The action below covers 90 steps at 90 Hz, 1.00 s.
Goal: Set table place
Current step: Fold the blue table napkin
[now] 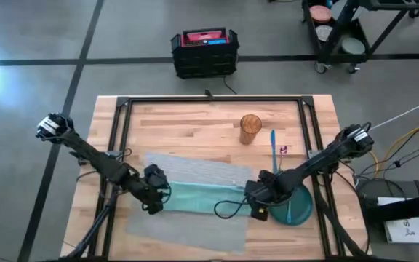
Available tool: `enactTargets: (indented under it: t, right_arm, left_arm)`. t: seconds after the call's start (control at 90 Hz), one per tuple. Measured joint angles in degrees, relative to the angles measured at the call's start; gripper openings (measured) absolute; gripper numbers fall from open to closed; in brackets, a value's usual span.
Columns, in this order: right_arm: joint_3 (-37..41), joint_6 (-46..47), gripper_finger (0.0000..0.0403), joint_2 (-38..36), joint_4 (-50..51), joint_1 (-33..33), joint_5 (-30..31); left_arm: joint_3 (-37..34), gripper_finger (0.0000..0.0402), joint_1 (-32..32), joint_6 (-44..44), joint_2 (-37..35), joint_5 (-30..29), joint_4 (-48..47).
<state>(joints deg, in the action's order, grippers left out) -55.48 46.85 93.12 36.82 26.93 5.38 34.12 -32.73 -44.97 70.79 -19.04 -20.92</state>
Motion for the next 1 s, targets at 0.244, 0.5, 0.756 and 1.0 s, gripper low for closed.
enactTargets:
  t: [0.244,0.5,0.756,1.0]
  right_arm:
    - [4.9,11.0,0.023,0.0,-12.1,-0.4,-1.4]
    - [7.9,16.5,0.0224,0.0,-17.6,-0.5,-0.7]
    - [8.9,15.6,0.0211,0.0,-26.8,-0.7,2.1]
    - [10.2,20.0,0.0218,0.5,-26.3,-0.7,6.4]
  left_arm:
    - [5.5,0.0114,1.1,6.8,8.7,-0.1,1.4]
    - [10.5,0.0114,1.7,12.6,16.2,-0.1,1.9]
    - [12.2,0.0113,2.2,14.5,19.4,-0.1,3.0]
    - [12.0,0.0113,2.3,14.5,19.6,-0.1,3.5]
